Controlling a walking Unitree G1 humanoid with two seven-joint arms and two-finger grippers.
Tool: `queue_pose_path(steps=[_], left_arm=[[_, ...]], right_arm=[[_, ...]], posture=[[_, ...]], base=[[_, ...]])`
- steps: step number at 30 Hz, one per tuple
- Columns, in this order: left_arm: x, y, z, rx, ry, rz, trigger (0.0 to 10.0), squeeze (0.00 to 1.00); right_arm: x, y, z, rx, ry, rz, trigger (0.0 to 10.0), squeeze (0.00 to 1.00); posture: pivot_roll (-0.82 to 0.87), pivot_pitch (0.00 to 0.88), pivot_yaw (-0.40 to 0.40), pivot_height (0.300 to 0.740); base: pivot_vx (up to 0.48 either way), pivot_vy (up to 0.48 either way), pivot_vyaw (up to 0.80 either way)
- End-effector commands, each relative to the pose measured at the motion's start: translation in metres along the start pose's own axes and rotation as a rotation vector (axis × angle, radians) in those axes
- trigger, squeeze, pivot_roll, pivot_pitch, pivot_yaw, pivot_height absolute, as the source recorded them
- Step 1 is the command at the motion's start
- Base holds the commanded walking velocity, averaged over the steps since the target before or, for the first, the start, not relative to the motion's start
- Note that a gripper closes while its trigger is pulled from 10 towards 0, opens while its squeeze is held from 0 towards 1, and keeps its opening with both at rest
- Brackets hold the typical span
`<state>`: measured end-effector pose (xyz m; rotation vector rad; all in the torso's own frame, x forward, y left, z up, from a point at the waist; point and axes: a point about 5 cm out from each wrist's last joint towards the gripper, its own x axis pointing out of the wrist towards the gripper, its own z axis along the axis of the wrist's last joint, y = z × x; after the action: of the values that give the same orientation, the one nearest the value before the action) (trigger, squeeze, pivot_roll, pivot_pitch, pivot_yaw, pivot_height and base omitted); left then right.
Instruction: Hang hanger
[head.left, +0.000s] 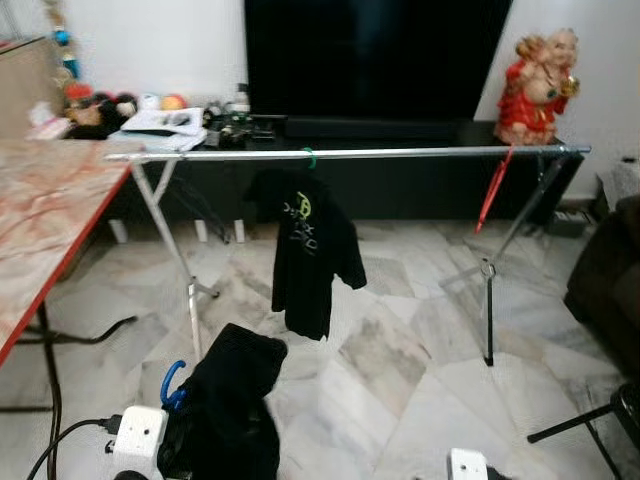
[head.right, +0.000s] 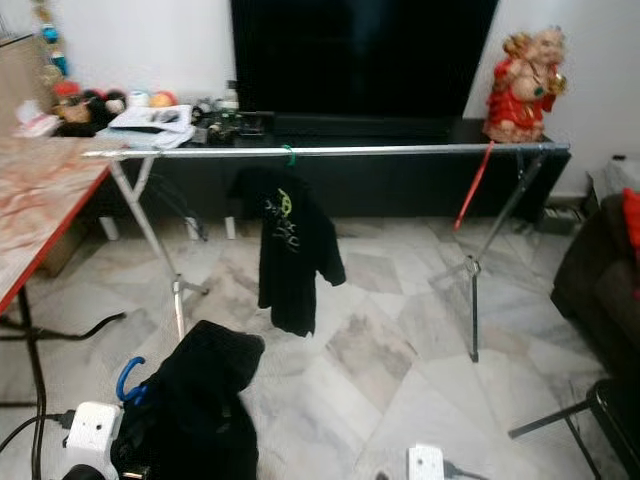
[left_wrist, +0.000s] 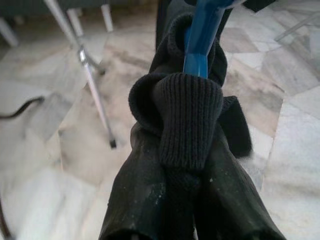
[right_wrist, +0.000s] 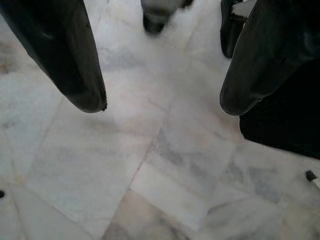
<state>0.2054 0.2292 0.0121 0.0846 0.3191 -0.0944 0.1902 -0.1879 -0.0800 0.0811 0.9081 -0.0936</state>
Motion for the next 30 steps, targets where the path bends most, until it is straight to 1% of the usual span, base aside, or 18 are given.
queue_pose_path(steps=[1,14,24,28,30], left_arm=[[0.0028,-0.0031,0.0069,0.000,-0.029,-0.011,10.0,0.00],[-0.0010,-0.0004,0.0031,0.004,-0.012,-0.002,10.0,0.00],[-0.0012,-0.0032,0.0023,0.003,-0.011,-0.008,10.0,0.00],[-0.0003,-0.0064,0.0023,-0.010,-0.013,-0.021,10.0,0.00],[-0.0003,-0.0072,0.0020,-0.010,-0.010,-0.025,10.0,0.00]], right_arm=[[-0.0021,-0.0096,-0.0065,0.017,0.020,-0.029,10.0,0.00],[-0.0022,-0.0079,-0.0077,-0.001,0.026,-0.015,10.0,0.00],[-0.0029,-0.0071,-0.0119,-0.033,0.042,-0.002,10.0,0.00],[-0.0033,-0.0061,-0.0135,-0.058,0.048,0.013,10.0,0.00],[-0.0034,-0.0059,-0.0141,-0.063,0.050,0.014,10.0,0.00]], posture=[[0.14,0.012,-0.004,0.740],[0.14,0.017,0.002,0.740],[0.14,0.008,0.000,0.740],[0.14,0.005,-0.003,0.740],[0.14,0.003,-0.004,0.740]], base=[[0.405,0.000,0.00],[0.406,0.000,0.00],[0.403,0.000,0.00],[0.063,0.000,0.00],[0.000,0.000,0.59]])
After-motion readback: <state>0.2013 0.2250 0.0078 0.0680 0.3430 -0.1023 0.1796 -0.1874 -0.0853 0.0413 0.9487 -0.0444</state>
